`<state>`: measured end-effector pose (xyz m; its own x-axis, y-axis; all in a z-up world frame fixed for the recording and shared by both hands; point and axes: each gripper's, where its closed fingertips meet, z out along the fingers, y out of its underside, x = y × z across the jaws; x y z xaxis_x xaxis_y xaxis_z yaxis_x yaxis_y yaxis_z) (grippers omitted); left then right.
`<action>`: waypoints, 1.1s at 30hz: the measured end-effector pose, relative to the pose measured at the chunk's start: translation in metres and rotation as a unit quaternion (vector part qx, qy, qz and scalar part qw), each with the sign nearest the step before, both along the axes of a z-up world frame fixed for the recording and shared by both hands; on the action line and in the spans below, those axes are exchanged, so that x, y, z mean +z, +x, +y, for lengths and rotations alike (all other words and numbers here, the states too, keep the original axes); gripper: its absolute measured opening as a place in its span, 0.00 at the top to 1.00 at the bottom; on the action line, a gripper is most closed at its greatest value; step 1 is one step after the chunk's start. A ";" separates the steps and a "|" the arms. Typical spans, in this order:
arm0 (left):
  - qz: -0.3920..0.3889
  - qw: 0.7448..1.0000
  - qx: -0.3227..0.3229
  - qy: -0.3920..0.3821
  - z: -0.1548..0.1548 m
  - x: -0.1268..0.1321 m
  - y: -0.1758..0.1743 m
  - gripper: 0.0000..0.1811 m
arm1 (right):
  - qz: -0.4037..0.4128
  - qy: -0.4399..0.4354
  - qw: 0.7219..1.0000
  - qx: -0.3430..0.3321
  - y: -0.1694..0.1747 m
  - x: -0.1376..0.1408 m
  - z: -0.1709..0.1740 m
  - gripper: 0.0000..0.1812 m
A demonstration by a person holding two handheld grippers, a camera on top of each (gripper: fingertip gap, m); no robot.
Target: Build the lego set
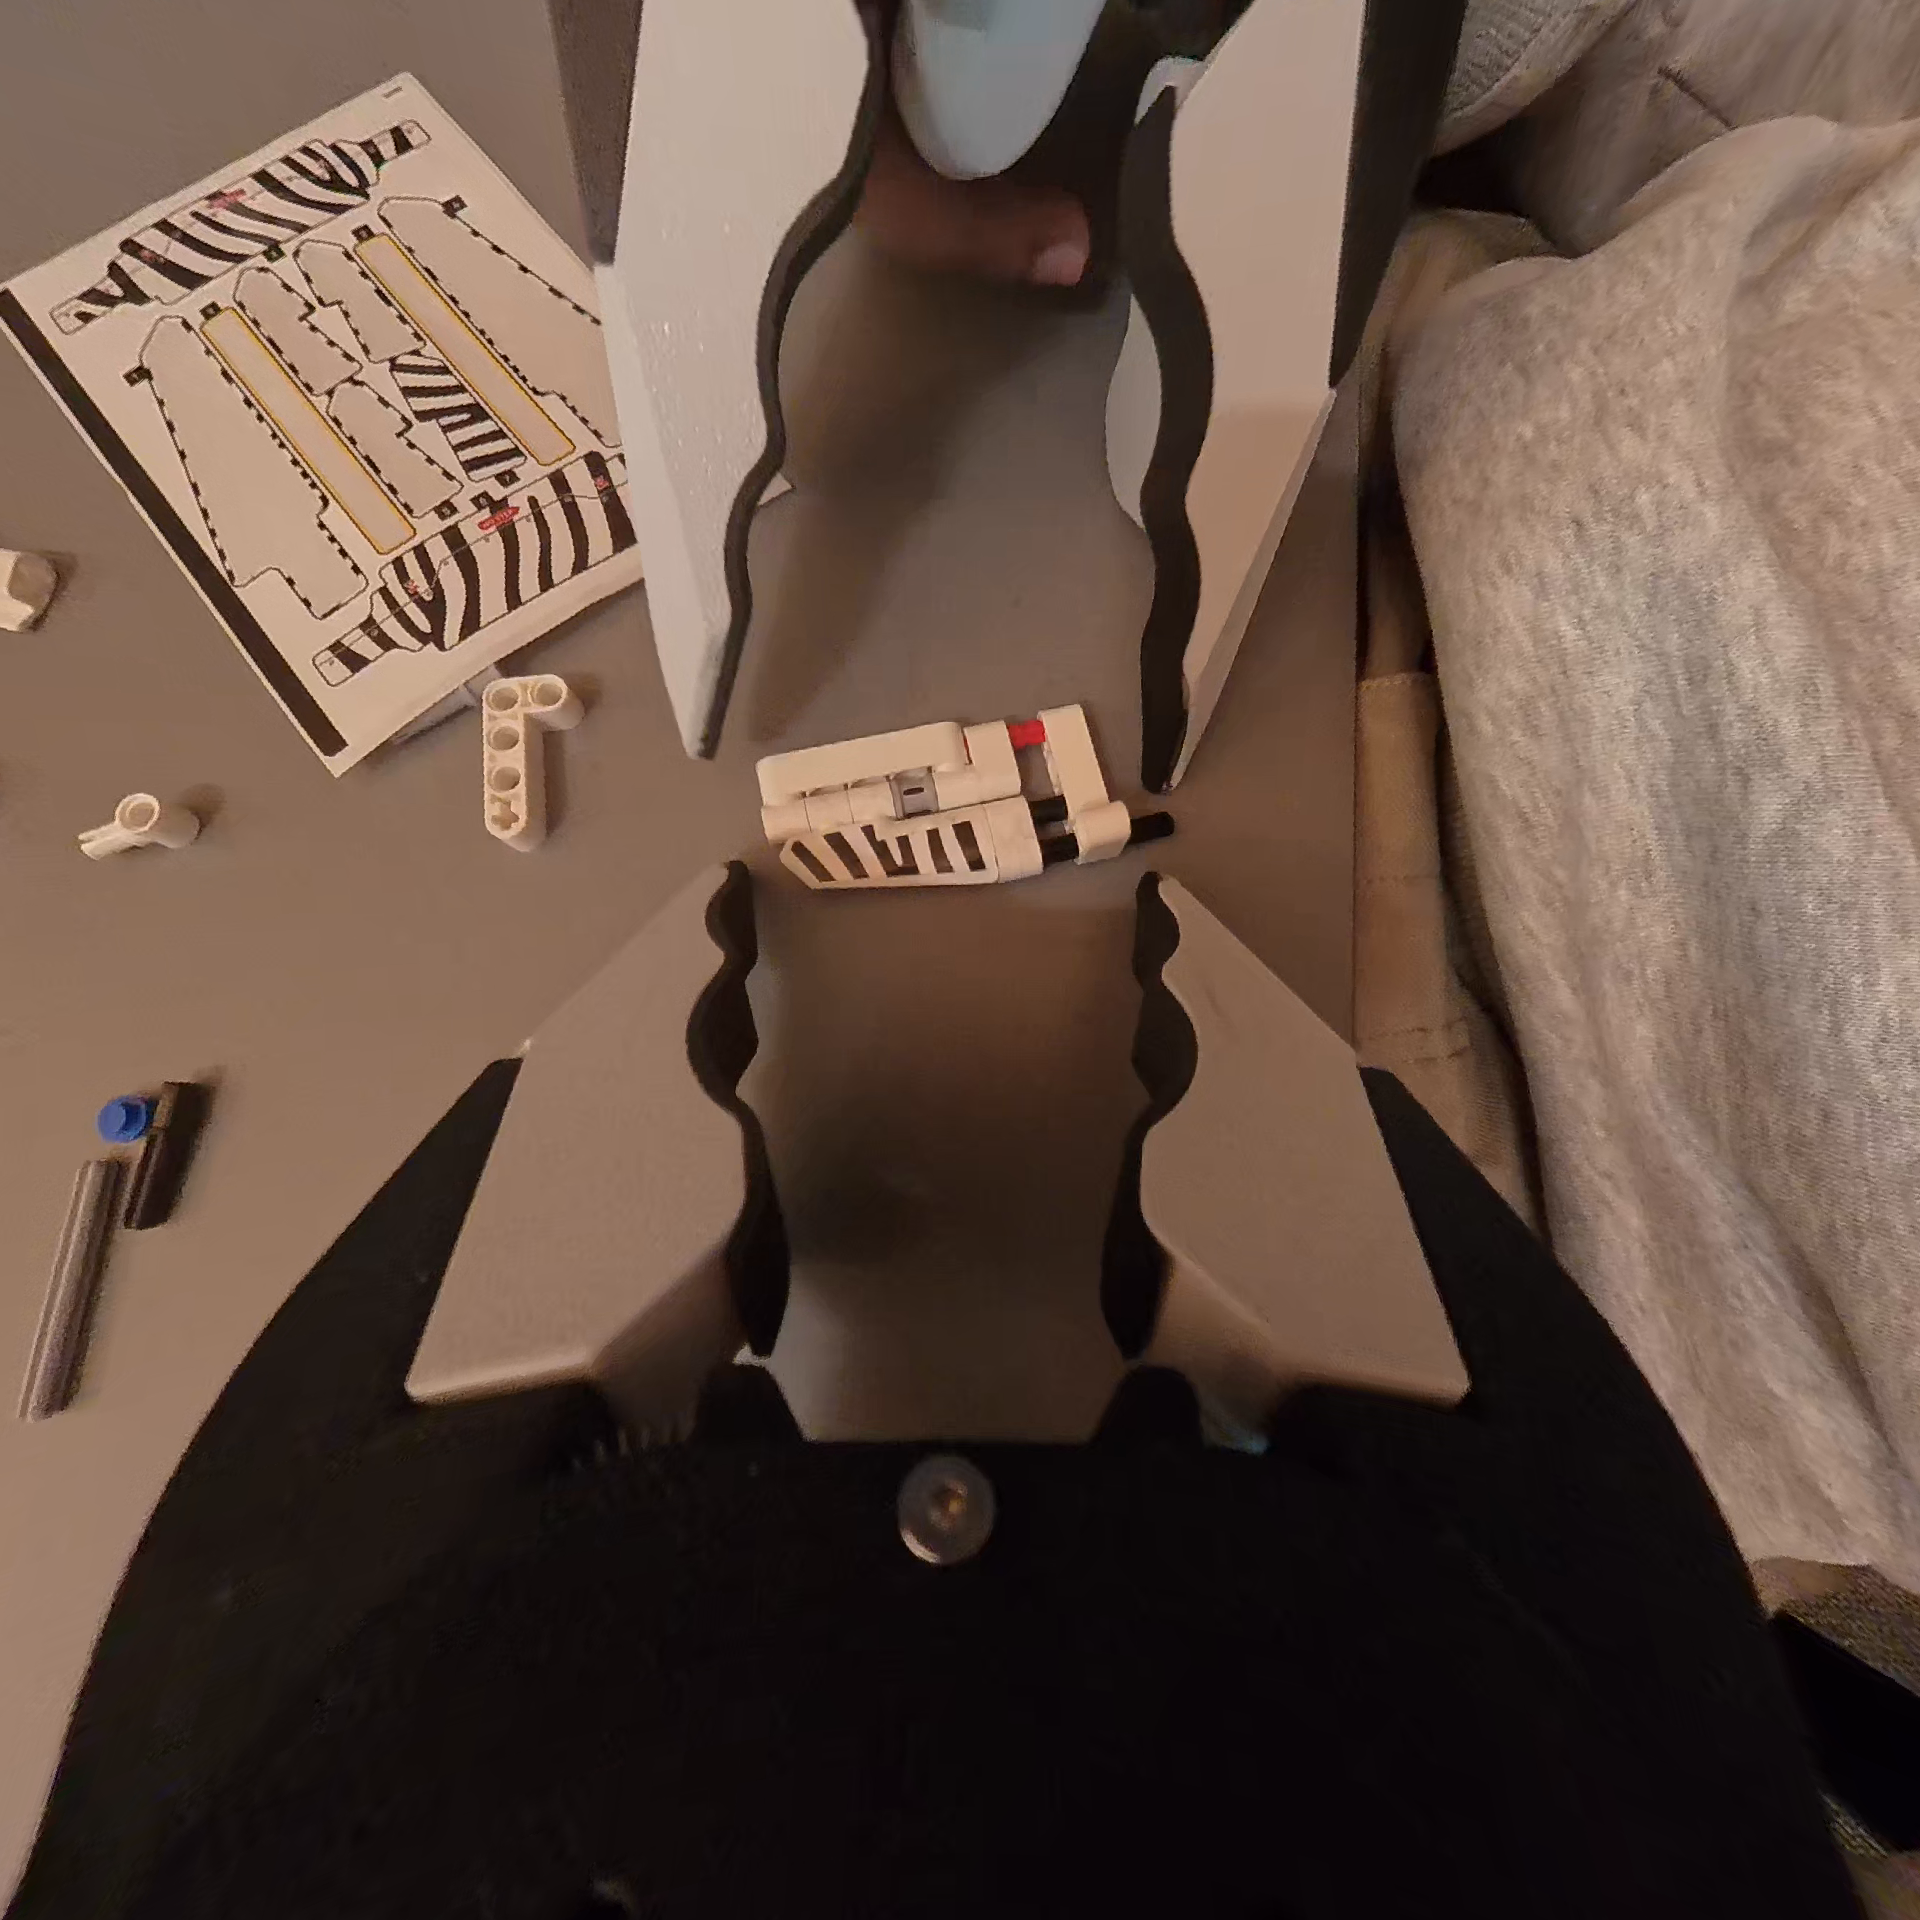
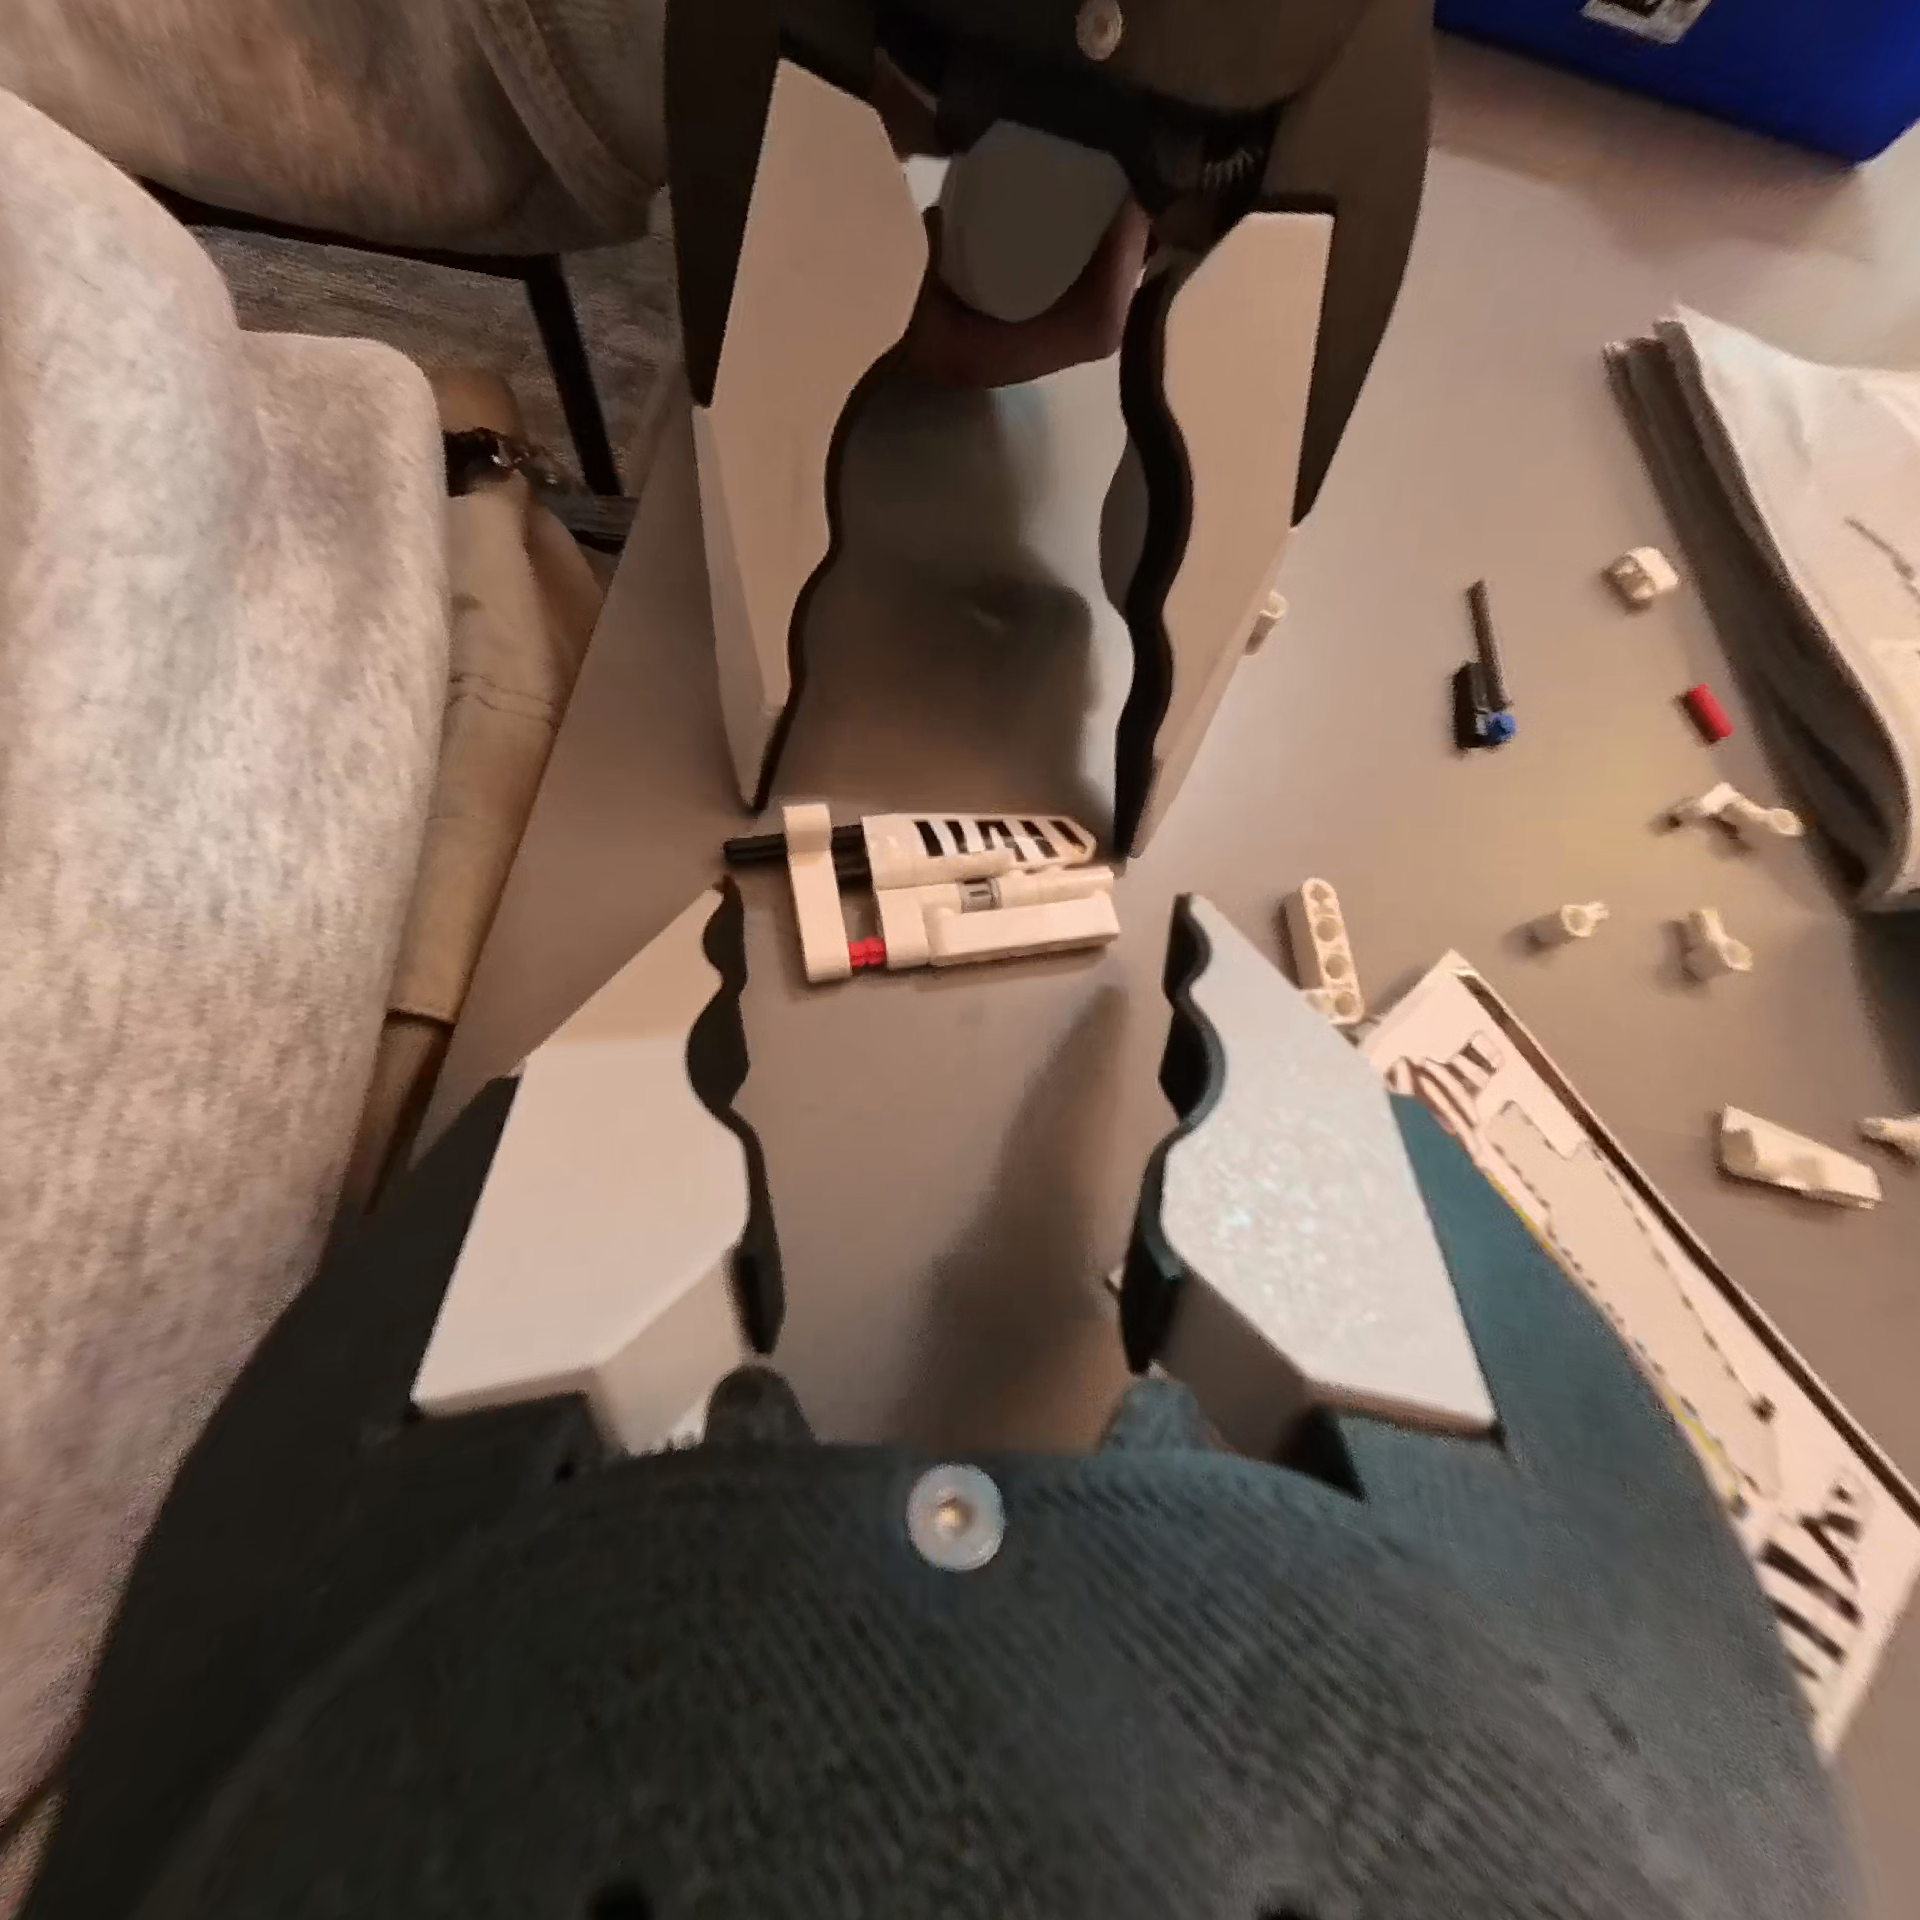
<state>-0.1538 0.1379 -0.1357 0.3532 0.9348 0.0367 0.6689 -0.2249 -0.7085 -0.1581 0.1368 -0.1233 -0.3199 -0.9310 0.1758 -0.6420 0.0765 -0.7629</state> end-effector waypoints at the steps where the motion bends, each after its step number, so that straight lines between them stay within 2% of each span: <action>1: 0.000 1.000 0.001 0.000 0.000 0.000 0.000 0.59 | -0.001 0.014 1.000 0.003 0.001 -0.001 0.001 0.56; 5: 0.000 1.000 0.002 0.001 0.001 0.000 0.001 0.59 | -0.003 0.048 0.999 0.007 0.001 -0.004 0.003 0.57; 10: 0.000 1.000 0.004 0.005 0.001 0.001 0.001 0.60 | -0.006 0.072 0.997 0.017 0.001 -0.006 0.010 0.65; 18: 0.001 1.000 -0.008 0.018 0.006 0.003 0.006 0.60 | -0.008 0.079 0.997 0.004 -0.006 -0.007 0.018 0.64; 24: 0.008 0.998 -0.013 0.064 0.020 0.010 0.004 0.56 | -0.008 0.077 0.997 0.001 -0.008 -0.007 0.019 0.64; 33: -0.003 1.000 0.018 0.025 0.012 0.002 -0.005 0.56 | -0.014 0.085 0.995 -0.044 -0.011 -0.008 0.018 0.65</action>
